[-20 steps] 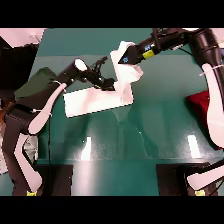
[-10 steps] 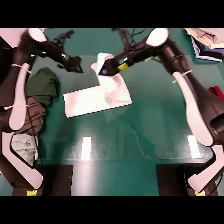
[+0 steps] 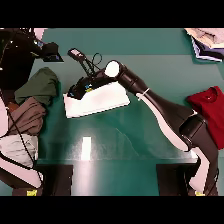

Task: Fold the shirts.

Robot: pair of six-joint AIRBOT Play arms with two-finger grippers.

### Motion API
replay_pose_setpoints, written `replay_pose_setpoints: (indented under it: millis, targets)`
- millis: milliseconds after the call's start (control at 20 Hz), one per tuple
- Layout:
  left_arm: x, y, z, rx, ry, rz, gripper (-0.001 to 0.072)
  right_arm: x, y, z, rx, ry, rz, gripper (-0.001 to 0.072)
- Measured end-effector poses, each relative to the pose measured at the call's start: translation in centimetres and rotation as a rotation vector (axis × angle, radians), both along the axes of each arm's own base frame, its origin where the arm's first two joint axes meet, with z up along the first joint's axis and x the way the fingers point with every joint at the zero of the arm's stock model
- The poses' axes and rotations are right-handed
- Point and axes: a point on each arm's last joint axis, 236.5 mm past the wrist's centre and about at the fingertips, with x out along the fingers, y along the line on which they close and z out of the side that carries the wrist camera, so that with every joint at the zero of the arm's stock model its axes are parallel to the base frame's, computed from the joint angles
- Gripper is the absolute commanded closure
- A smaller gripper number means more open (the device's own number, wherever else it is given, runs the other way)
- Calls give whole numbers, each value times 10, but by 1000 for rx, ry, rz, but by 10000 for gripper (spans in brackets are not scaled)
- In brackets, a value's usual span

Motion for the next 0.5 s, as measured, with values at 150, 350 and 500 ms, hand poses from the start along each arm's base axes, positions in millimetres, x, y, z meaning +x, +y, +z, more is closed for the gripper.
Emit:
replay_pose_setpoints:
  millis: [150, 350, 500]
  targets:
    - [-4, 2, 1, 2, 8, -1, 683, 19, -43, 0, -74, -11, -30, 195]
    - [-9, 1, -12, -3, 49, -4, 684, 64, -141, -20, -159, 111, -189, 92]
    - [-10, 0, -16, -14, 62, -5, 683, 88, -222, -52, -204, 274, -332, 16]
